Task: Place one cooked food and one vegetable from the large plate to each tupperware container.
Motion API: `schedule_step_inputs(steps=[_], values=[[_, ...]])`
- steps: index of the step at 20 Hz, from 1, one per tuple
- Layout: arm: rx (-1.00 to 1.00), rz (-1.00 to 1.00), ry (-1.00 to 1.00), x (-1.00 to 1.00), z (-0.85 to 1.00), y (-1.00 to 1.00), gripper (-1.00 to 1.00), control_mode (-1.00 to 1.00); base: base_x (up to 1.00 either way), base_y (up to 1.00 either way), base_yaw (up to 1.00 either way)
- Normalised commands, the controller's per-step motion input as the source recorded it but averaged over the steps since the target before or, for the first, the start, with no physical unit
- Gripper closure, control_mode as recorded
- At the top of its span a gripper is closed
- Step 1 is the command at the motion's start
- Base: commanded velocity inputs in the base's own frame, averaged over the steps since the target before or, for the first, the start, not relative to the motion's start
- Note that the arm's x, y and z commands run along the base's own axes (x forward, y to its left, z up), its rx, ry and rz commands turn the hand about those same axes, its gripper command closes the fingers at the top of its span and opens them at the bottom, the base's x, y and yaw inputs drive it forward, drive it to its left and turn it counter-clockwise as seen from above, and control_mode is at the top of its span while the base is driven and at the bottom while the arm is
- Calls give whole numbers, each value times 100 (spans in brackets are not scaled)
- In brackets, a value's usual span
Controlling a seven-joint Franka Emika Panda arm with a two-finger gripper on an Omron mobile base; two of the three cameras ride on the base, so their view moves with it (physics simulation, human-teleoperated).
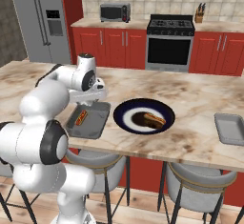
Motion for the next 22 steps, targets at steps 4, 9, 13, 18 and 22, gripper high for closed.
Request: schedule_step_inputs(steps=[4, 9, 13, 18, 22], values=[[-4, -6, -10, -5, -67, 5, 100, -100, 0, 0, 0], [0, -8, -6, 1, -64, 0, 100, -100, 0, 0, 0], [0, -7, 0, 21, -47, 0, 100, -100, 0, 0, 0], [0, -8, 8, 46, -24, 12, 100, -100, 0, 0, 0], [0, -9, 4, 41, -21, 10, 100, -100, 0, 0, 0]])
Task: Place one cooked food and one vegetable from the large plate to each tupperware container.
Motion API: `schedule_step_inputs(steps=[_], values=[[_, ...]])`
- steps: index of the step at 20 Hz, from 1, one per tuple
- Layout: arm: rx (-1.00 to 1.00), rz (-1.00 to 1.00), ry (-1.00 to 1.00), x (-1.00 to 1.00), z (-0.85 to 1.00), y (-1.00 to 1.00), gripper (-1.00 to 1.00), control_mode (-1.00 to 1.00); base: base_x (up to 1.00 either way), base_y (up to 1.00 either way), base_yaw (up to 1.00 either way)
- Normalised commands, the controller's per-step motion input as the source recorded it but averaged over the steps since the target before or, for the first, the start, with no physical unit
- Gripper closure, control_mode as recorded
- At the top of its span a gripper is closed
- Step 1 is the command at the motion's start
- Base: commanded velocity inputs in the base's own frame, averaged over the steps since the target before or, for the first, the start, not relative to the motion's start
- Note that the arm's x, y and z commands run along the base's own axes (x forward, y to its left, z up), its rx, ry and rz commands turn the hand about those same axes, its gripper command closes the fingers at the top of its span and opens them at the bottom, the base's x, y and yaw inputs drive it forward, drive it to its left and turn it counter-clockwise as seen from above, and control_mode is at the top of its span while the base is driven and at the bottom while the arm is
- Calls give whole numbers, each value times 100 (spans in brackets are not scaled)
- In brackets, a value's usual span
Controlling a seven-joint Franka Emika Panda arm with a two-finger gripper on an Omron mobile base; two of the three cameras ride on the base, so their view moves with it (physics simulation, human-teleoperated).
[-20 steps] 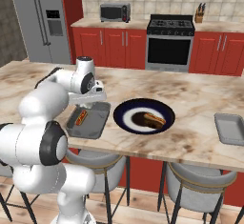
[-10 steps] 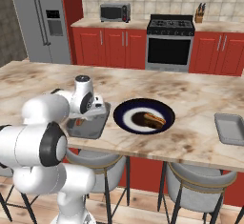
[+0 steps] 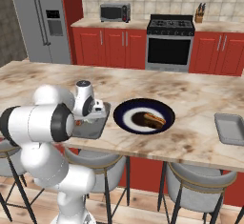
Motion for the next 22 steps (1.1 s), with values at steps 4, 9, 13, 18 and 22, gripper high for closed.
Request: schedule_step_inputs(steps=[4, 9, 13, 18, 22], values=[[0, -6, 6, 34, -24, 1, 100, -100, 0, 0, 0], [0, -4, 6, 29, -32, 0, 100, -100, 0, 0, 0], [0, -3, 6, 22, -39, 1, 100, -100, 0, 0, 0], [0, -3, 3, 13, -30, 10, -100, -100, 0, 0, 0], [0, 0, 0, 0, 0, 2, -100, -100, 0, 0, 0]])
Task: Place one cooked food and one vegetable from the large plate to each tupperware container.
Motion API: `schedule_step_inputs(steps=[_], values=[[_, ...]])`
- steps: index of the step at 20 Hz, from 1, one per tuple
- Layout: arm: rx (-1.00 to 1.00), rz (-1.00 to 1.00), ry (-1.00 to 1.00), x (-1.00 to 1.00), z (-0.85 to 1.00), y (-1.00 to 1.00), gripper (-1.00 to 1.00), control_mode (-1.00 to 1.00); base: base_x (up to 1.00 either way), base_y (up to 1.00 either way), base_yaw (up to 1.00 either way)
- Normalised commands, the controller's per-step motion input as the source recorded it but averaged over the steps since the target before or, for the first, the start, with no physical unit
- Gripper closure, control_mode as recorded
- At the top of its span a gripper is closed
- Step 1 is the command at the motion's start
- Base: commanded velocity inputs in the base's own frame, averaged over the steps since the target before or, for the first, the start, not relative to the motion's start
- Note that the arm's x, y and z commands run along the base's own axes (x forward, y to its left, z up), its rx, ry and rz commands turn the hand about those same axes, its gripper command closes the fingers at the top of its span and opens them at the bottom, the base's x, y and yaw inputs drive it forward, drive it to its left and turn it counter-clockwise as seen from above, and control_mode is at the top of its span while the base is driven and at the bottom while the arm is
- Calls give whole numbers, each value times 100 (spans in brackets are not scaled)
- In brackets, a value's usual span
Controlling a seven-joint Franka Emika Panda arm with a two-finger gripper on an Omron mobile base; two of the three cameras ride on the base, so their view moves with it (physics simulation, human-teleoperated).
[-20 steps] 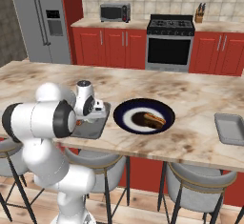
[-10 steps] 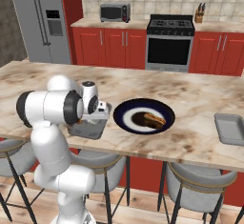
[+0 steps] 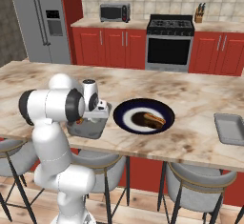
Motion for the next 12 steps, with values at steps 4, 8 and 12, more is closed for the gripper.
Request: schedule_step_inputs(steps=[4, 8, 12], values=[[0, 0, 0, 0, 0, 0, -100, -100, 0, 0, 0], [0, -2, 0, -19, 2, 5, -100, -100, 0, 0, 0], [0, -5, -3, -33, 40, 0, -100, -100, 0, 0, 0]])
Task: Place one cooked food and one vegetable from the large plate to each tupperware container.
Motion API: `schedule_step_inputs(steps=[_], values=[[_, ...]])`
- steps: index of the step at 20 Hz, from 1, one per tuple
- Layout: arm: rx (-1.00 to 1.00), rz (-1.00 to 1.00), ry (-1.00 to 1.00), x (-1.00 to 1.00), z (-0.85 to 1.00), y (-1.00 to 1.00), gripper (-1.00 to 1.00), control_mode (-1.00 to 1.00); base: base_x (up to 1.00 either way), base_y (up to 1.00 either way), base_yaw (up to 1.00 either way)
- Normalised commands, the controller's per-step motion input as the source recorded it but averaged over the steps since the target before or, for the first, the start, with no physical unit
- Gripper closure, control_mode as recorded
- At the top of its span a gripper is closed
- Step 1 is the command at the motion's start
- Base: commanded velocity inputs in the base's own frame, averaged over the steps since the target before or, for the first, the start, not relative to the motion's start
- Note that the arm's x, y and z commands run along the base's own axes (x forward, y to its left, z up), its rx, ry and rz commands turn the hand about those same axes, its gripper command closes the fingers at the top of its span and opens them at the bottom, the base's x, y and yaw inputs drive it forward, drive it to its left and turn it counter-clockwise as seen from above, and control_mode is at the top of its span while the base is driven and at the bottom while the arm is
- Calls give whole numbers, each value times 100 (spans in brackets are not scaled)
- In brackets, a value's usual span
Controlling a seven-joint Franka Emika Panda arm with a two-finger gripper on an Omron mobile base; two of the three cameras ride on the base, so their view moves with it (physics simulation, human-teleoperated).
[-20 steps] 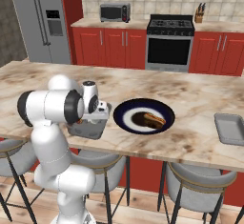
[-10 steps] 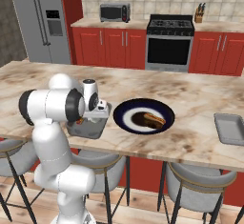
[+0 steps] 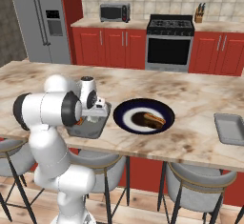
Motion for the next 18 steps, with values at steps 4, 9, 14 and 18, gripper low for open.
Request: schedule_step_inputs(steps=[4, 9, 14, 18], values=[[0, -6, -5, -48, 85, 2, -100, -100, 0, 0, 0], [-3, -5, -1, -47, 53, -20, -100, -100, 0, 0, 0], [-5, 4, 0, -32, 24, -78, -100, -100, 0, 0, 0], [0, 26, -4, -9, 18, -87, -100, -100, 0, 0, 0]])
